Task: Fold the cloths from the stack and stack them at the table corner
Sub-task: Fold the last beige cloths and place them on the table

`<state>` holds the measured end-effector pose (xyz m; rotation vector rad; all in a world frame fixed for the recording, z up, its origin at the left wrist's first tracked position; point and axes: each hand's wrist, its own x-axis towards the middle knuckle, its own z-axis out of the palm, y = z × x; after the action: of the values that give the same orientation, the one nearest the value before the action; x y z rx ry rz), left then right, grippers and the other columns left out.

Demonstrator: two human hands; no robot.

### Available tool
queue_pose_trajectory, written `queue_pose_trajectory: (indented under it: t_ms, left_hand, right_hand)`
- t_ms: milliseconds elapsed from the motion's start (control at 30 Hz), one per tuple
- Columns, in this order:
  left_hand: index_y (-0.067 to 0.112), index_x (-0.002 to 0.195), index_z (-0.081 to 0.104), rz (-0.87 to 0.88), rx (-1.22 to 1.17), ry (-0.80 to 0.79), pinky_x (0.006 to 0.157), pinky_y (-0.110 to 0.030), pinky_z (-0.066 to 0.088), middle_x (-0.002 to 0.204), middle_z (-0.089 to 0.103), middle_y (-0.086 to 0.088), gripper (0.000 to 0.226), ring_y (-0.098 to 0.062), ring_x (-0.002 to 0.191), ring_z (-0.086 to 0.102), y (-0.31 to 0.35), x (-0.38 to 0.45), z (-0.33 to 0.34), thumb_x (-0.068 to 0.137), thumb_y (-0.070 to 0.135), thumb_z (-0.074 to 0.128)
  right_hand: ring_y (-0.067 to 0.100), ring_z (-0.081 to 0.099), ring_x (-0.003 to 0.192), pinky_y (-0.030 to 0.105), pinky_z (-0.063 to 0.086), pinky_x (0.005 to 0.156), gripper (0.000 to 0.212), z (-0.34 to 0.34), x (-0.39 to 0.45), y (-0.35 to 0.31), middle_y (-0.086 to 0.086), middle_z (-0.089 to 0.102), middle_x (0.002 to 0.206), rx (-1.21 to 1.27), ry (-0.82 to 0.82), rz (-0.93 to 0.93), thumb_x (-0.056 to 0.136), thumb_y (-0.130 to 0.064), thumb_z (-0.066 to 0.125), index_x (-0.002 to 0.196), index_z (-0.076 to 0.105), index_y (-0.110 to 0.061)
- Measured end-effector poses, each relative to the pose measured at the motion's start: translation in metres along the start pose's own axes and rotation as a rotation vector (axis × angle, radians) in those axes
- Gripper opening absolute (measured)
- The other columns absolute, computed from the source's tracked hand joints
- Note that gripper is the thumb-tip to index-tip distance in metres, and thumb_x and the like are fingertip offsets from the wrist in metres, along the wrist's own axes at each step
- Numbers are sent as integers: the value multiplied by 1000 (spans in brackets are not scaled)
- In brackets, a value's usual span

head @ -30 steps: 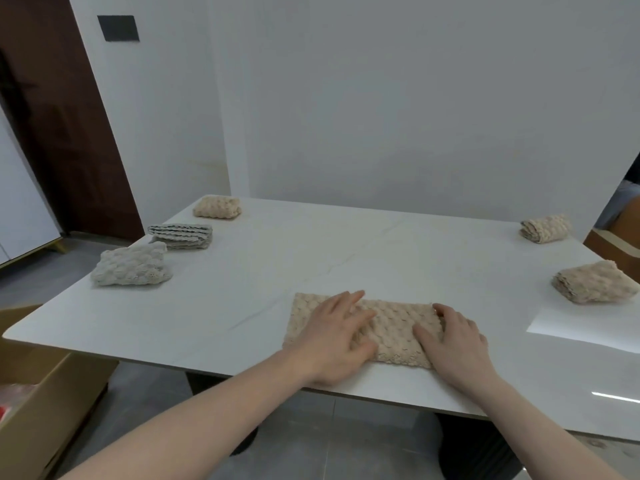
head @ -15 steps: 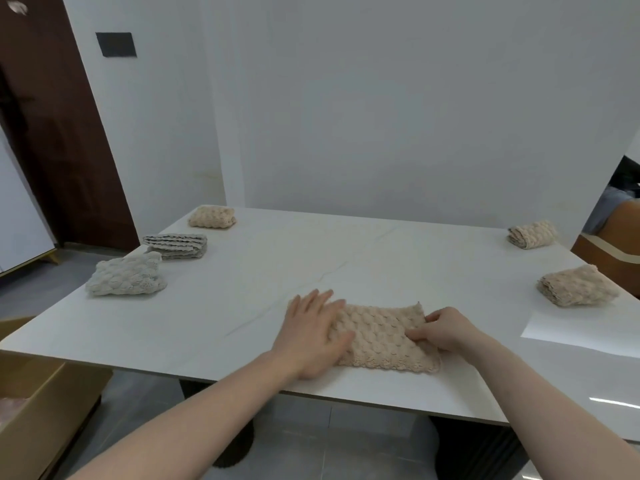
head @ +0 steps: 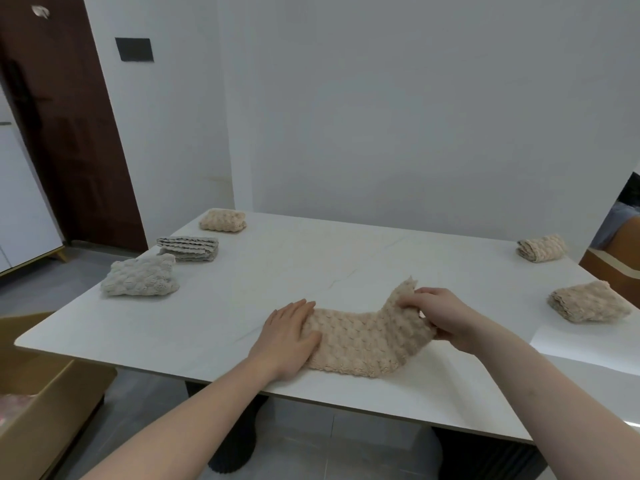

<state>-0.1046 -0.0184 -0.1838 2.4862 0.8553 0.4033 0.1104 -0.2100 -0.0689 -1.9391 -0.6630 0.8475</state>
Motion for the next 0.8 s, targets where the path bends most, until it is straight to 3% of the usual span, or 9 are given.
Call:
queue_pose_trajectory:
  t_ms: [100, 200, 300, 367, 500, 600, 700, 800]
  left_hand:
    - [37, 153, 39, -28, -207, 81, 125, -31, 21, 159, 37, 17, 53, -6, 149, 29, -2, -4, -4, 101, 37, 50]
    - [38, 141, 52, -30, -337, 146, 120, -33, 32, 144, 50, 21, 43, -3, 138, 40, -4, -6, -5, 98, 28, 55]
    - [38, 128, 60, -46, -425, 174, 113, -34, 39, 130, 57, 25, 37, 0, 127, 46, -4, -7, -8, 92, 33, 53]
    - [41, 119, 63, -57, -466, 183, 109, -34, 43, 122, 62, 26, 35, 2, 122, 50, -4, -7, -8, 87, 38, 49]
    - [46, 111, 61, -83, -552, 170, 101, -39, 50, 109, 73, 19, 25, -1, 111, 62, -5, -6, -8, 89, 46, 50]
    - [49, 114, 59, -117, -595, 173, 98, -40, 53, 104, 74, 19, 27, 0, 102, 67, -3, -5, -8, 88, 56, 62]
    - [53, 116, 52, -131, -536, 168, 95, -35, 53, 101, 70, 26, 49, -2, 103, 67, 0, -6, -7, 73, 56, 75]
    - [53, 116, 51, -95, -463, 167, 99, -31, 47, 94, 70, 26, 51, -1, 108, 63, 0, -5, -6, 74, 52, 79]
  right_hand:
    - [15, 55, 52, 25, 52, 57, 11, 25, 1, -20, -2, 63, 72, 43, -67, -26, 87, -16, 70, 96, 69, -10]
    - [15, 55, 50, 24, 56, 60, 21, 56, 8, -27, 2, 63, 77, 82, -69, -49, 86, -13, 71, 105, 69, -2]
    - [14, 61, 48, 24, 55, 56, 24, 87, 14, -26, 5, 68, 80, 112, -59, -57, 87, -13, 72, 109, 70, -3]
    - [18, 68, 54, 27, 59, 58, 22, 103, 16, -22, 7, 72, 87, 127, -85, -53, 89, -15, 74, 108, 71, -5]
    - [28, 79, 86, 39, 65, 77, 20, 117, 17, -9, 12, 73, 108, 113, -135, -97, 89, -17, 75, 107, 69, -10]
    - [23, 78, 82, 35, 65, 74, 13, 113, 10, -1, 8, 75, 100, 61, -48, -197, 88, -17, 70, 102, 71, -18]
    - [10, 71, 70, 24, 55, 55, 14, 106, 3, 12, 1, 75, 87, -68, 121, -349, 86, -19, 68, 91, 71, -31]
    - [4, 66, 84, 23, 52, 66, 19, 101, 5, 33, -16, 66, 99, -193, 242, -493, 86, -17, 65, 83, 69, -35]
